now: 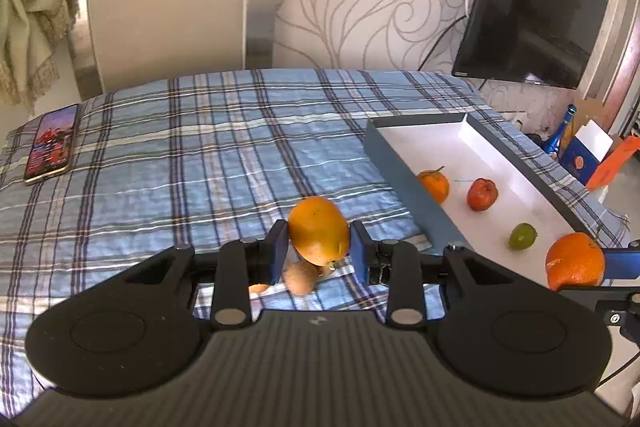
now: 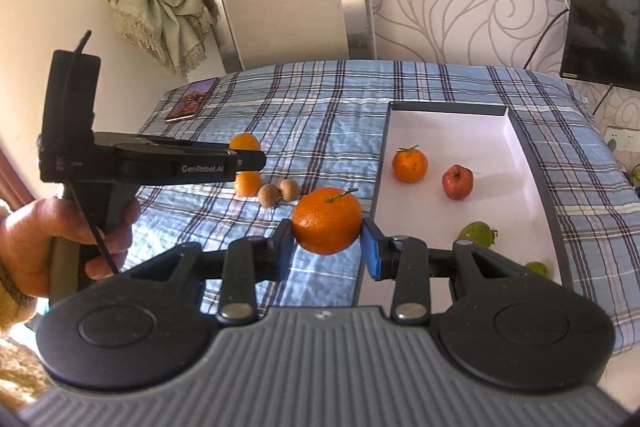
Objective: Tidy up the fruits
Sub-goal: 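Lift the yellow-orange with the left gripper while the right gripper lifts the tangerine, then carry the yellow-orange into the tray and open the left gripper while the right carries the tangerine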
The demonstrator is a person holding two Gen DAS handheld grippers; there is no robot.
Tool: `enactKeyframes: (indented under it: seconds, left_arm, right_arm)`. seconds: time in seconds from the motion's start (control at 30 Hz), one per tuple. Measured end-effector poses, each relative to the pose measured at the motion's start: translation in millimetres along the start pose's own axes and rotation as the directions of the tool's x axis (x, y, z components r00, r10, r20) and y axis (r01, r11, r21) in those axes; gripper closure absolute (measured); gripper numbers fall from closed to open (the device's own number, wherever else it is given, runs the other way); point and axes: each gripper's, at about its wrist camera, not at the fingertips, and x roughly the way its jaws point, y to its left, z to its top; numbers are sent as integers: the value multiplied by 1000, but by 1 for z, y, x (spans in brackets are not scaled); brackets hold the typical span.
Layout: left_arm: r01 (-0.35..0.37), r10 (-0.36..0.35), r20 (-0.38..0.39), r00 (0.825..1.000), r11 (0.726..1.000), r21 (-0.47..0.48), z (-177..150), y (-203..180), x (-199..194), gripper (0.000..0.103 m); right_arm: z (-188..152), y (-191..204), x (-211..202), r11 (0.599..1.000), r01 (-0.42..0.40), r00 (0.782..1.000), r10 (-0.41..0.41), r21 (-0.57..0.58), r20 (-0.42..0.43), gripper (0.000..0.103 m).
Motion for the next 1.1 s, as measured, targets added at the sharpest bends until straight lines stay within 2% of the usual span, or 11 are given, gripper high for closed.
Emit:
enactKeyframes:
  seconds: [1.1]
  left_arm:
    - [117, -119, 7, 993, 987, 113, 27, -66, 21, 65]
  right_arm:
    - [-12, -32, -23, 988, 107, 994, -110, 111, 24, 64]
